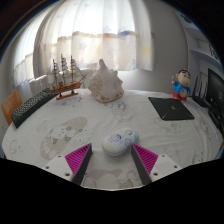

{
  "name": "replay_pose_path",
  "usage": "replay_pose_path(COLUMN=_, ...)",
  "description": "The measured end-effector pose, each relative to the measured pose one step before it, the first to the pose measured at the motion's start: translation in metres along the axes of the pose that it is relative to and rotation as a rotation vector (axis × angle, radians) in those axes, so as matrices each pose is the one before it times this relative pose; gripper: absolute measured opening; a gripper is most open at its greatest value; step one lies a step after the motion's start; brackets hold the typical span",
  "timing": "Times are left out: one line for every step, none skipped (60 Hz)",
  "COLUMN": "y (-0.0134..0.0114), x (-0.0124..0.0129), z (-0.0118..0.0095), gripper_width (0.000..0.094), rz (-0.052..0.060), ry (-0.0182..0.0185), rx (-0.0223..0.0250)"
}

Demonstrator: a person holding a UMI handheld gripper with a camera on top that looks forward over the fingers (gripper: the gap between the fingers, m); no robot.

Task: Arrange mouse

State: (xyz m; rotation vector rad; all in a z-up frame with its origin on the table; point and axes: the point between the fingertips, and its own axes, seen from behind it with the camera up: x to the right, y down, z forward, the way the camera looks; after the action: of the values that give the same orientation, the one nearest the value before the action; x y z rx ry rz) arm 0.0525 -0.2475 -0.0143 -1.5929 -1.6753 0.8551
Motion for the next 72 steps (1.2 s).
replay_pose_path(y=-0.00425, x=-0.00017, z=0.00048, gripper_width=0.0822, rz=0.0079, ry=-0.00283, rx=0.01419)
replay_pose_path(y=-0.00399, x=-0.00120, z=0.00141, gripper_width=0.0827, rz=0.0015, ry=-0.00623, rx=0.01623)
replay_pose_path(y=-0.00124, x=-0.00006, z=0.00197, gripper_width=0.0832, rz=-0.0041, ry=-0.00156, rx=0.00387)
replay_pose_path(y=0.00036, x=0.00027, z=0.00221, gripper_width=0.0835, rz=-0.0087, ry=0.00095, rx=-0.00417)
replay_pose_path(y=0.00110, x=0.00120, z=0.00205, gripper_width=0.0835, rz=-0.0087, ry=0.00414, rx=-0.00948)
replay_pose_path(y=-0.00040, x=0.00214, z=0.00012, gripper_width=0.0833, rz=-0.0027, ry=0.00177, rx=-0.01449)
replay_pose_path(y=0.00085, x=0.00064, z=0.00243, gripper_width=0.0829, rz=-0.0006, ry=0.00573, rx=-0.00909)
replay_pose_path(y=-0.00108, x=0.00050, z=0.00179, gripper_width=0.0827, rz=0.0034, ry=0.00463, rx=-0.00324)
replay_pose_path(y=-0.00148, x=0.00038, z=0.00170, gripper_width=0.0825, rz=0.0041, ry=0.00262, rx=-0.00096)
replay_pose_path(y=-0.00068, x=0.00062, z=0.00179, gripper_width=0.0826, rz=0.0019, ry=0.00353, rx=-0.00379)
replay_pose_path(y=0.00056, x=0.00076, z=0.00177, gripper_width=0.0825, rz=-0.0007, ry=0.00418, rx=-0.00808)
replay_pose_path(y=0.00022, x=-0.00053, z=0.00117, gripper_width=0.0832, rz=0.0003, ry=-0.00012, rx=-0.00823)
replay_pose_path(y=-0.00160, x=-0.00118, z=0.00106, gripper_width=0.0838, rz=0.0051, ry=-0.00402, rx=-0.00128)
replay_pose_path(y=-0.00068, x=0.00018, z=0.00104, gripper_width=0.0835, rz=0.0040, ry=0.00007, rx=-0.00391)
replay_pose_path(y=-0.00031, x=0.00062, z=0.00133, gripper_width=0.0834, rz=0.0008, ry=0.00171, rx=-0.00559)
replay_pose_path(y=-0.00037, x=0.00007, z=0.00113, gripper_width=0.0838, rz=-0.0020, ry=0.00038, rx=-0.00492)
replay_pose_path(y=-0.00115, x=-0.00035, z=0.00107, gripper_width=0.0838, rz=-0.0020, ry=-0.00165, rx=-0.00137)
replay_pose_path(y=-0.00115, x=0.00147, z=0.00074, gripper_width=0.0837, rz=-0.0001, ry=-0.00224, rx=-0.00078)
replay_pose_path(y=-0.00080, x=0.00046, z=0.00118, gripper_width=0.0836, rz=0.0002, ry=0.00087, rx=-0.00207)
replay_pose_path(y=-0.00063, x=0.00023, z=0.00136, gripper_width=0.0837, rz=0.0008, ry=0.00120, rx=-0.00195)
replay_pose_path(y=-0.00062, x=-0.00016, z=0.00127, gripper_width=0.0839, rz=0.0015, ry=-0.00006, rx=-0.00257)
replay_pose_path(y=-0.00076, x=-0.00037, z=0.00120, gripper_width=0.0839, rz=0.0028, ry=-0.00108, rx=-0.00235)
replay_pose_path(y=-0.00104, x=-0.00010, z=0.00131, gripper_width=0.0839, rz=0.0029, ry=-0.00135, rx=-0.00196)
replay_pose_path(y=-0.00092, x=-0.00004, z=0.00153, gripper_width=0.0839, rz=0.0011, ry=-0.00044, rx=-0.00230)
replay_pose_path(y=-0.00067, x=-0.00129, z=0.00209, gripper_width=0.0841, rz=0.0001, ry=0.00042, rx=-0.00124)
replay_pose_path(y=-0.00173, x=0.00002, z=0.00097, gripper_width=0.0839, rz=-0.0003, ry=-0.00213, rx=-0.00082)
replay_pose_path(y=-0.00124, x=0.00022, z=0.00131, gripper_width=0.0836, rz=0.0001, ry=-0.00072, rx=-0.00117)
replay_pose_path(y=-0.00095, x=0.00015, z=0.00125, gripper_width=0.0837, rz=0.0009, ry=-0.00015, rx=-0.00117)
replay_pose_path(y=-0.00100, x=-0.00016, z=0.00118, gripper_width=0.0839, rz=0.0010, ry=-0.00090, rx=-0.00104)
replay_pose_path(y=-0.00085, x=-0.00023, z=0.00136, gripper_width=0.0838, rz=0.0020, ry=-0.00168, rx=-0.00055)
replay_pose_path(y=-0.00097, x=-0.00027, z=0.00119, gripper_width=0.0837, rz=0.0028, ry=-0.00180, rx=-0.00088)
replay_pose_path(y=-0.00080, x=-0.00013, z=0.00109, gripper_width=0.0836, rz=0.0022, ry=-0.00119, rx=-0.00044)
replay_pose_path(y=-0.00053, x=-0.00051, z=0.00210, gripper_width=0.0835, rz=0.0004, ry=0.00121, rx=0.00079)
replay_pose_path(y=-0.00066, x=-0.00040, z=0.00112, gripper_width=0.0831, rz=-0.0003, ry=-0.00125, rx=-0.00018)
replay_pose_path(y=-0.00080, x=-0.00052, z=0.00100, gripper_width=0.0824, rz=-0.0004, ry=-0.00218, rx=-0.00014)
replay_pose_path(y=-0.00056, x=-0.00056, z=0.00066, gripper_width=0.0816, rz=0.0008, ry=-0.00220, rx=0.00022)
replay_pose_path(y=-0.00061, x=-0.00052, z=0.00088, gripper_width=0.0810, rz=0.0005, ry=-0.00267, rx=-0.00007)
replay_pose_path(y=-0.00043, x=-0.00018, z=0.00071, gripper_width=0.0805, rz=0.0002, ry=-0.00209, rx=-0.00009)
replay_pose_path(y=-0.00095, x=-0.00041, z=0.00052, gripper_width=0.0799, rz=0.0006, ry=-0.00151, rx=-0.00001)
replay_pose_path(y=-0.00057, x=-0.00024, z=0.00034, gripper_width=0.0787, rz=0.0000, ry=-0.00236, rx=0.00146)
replay_pose_path(y=-0.00053, x=-0.00007, z=0.00054, gripper_width=0.0772, rz=0.0001, ry=-0.00147, rx=0.00108)
replay_pose_path(y=-0.00044, x=0.00018, z=0.00067, gripper_width=0.0749, rz=0.0003, ry=-0.00081, rx=0.00088)
replay_pose_path(y=-0.00037, x=-0.00001, z=0.00051, gripper_width=0.0725, rz=-0.0001, ry=-0.00130, rx=0.00058)
replay_pose_path(y=-0.00036, x=-0.00051, z=0.00062, gripper_width=0.0701, rz=-0.0011, ry=-0.00330, rx=0.00135)
replay_pose_path(y=-0.00046, x=-0.00037, z=0.00038, gripper_width=0.0671, rz=-0.0029, ry=-0.00291, rx=0.00140)
replay_pose_path(y=-0.00028, x=0.00038, z=0.00072, gripper_width=0.0625, rz=-0.0044, ry=0.00038, rx=0.00063)
replay_pose_path(y=-0.00021, x=0.00076, z=0.00069, gripper_width=0.0561, rz=-0.0054, ry=0.00207, rx=-0.00026)
replay_pose_path(y=-0.00050, x=-0.00025, z=0.00032, gripper_width=0.0476, rz=-0.0053, ry=-0.00099, rx=0.00010)
replay_pose_path(y=-0.00037, x=-0.00060, z=0.00048, gripper_width=0.0475, rz=-0.0010, ry=-0.00398, rx=0.00109)
replay_pose_path(y=0.00070, x=0.00002, z=0.00019, gripper_width=0.0467, rz=-0.0029, ry=0.00010, rx=-0.00532)
replay_pose_path(y=-0.00049, x=-0.00010, z=-0.00019, gripper_width=0.0461, rz=-0.0050, ry=-0.00087, rx=-0.00369)
replay_pose_path(y=-0.00060, x=-0.00029, z=-0.00025, gripper_width=0.0453, rz=-0.0061, ry=-0.00185, rx=-0.00318)
replay_pose_path(y=-0.00087, x=-0.00092, z=-0.00062, gripper_width=0.0450, rz=-0.0057, ry=-0.00460, rx=-0.00311)
replay_pose_path(y=-0.00120, x=-0.00135, z=-0.00100, gripper_width=0.0444, rz=-0.0028, ry=-0.00781, rx=-0.00220)
replay_pose_path(y=-0.00223, x=-0.00146, z=-0.00177, gripper_width=0.0440, rz=0.0002, ry=-0.00884, rx=-0.00092)
replay_pose_path(y=-0.00332, x=-0.00164, z=-0.00226, gripper_width=0.0438, rz=0.0023, ry=-0.00933, rx=0.00142)
replay_pose_path(y=-0.00521, x=-0.00087, z=-0.00363, gripper_width=0.0437, rz=0.0031, ry=-0.00980, rx=0.00422)
replay_pose_path(y=-0.00664, x=0.00050, z=-0.00456, gripper_width=0.0435, rz=0.0018, ry=-0.00723, rx=0.00641)
replay_pose_path(y=-0.00768, x=0.00111, z=-0.00480, gripper_width=0.0432, rz=-0.0008, ry=-0.00265, rx=0.00927)
replay_pose_path(y=-0.00856, x=0.00227, z=-0.00477, gripper_width=0.0431, rz=-0.0050, ry=0.00145, rx=0.01136)
replay_pose_path(y=-0.00966, x=0.00331, z=-0.00515, gripper_width=0.0430, rz=-0.0075, ry=0.00314, rx=0.01273)
replay_pose_path(y=-0.00992, x=0.00345, z=-0.00442, gripper_width=0.0428, rz=-0.0093, ry=0.00714, rx=0.01541)
replay_pose_path(y=-0.01071, x=0.00424, z=-0.00471, gripper_width=0.0428, rz=-0.0083, ry=0.00470, rx=0.01432)
replay_pose_path(y=-0.01160, x=0.00485, z=-0.00459, gripper_width=0.0427, rz=-0.0047, ry=0.00375, rx=0.01607)
replay_pose_path(y=-0.01199, x=0.00448, z=-0.00378, gripper_width=0.0426, rz=0.0001, ry=0.00097, rx=0.01730)
replay_pose_path(y=-0.01152, x=0.00482, z=-0.00304, gripper_width=0.0423, rz=0.0013, ry=-0.00022, rx=0.01555)
replay_pose_path(y=-0.01097, x=0.00590, z=-0.00260, gripper_width=0.0422, rz=0.0011, ry=-0.00021, rx=0.01260)
replay_pose_path(y=-0.01117, x=0.00775, z=-0.00187, gripper_width=0.0423, rz=0.0009, ry=0.00121, rx=0.00851)
replay_pose_path(y=-0.01031, x=0.00923, z=-0.00065, gripper_width=0.0422, rz=0.0029, ry=0.00397, rx=0.01165)
replay_pose_path(y=-0.01016, x=0.00985, z=-0.00070, gripper_width=0.0422, rz=0.0038, ry=0.00740, rx=0.01232)
replay_pose_path(y=-0.00937, x=0.01084, z=0.00036, gripper_width=0.0421, rz=0.0029, ry=0.00969, rx=0.01098)
replay_pose_path(y=-0.00879, x=0.01168, z=0.00135, gripper_width=0.0421, rz=0.0004, ry=0.01019, rx=0.00889)
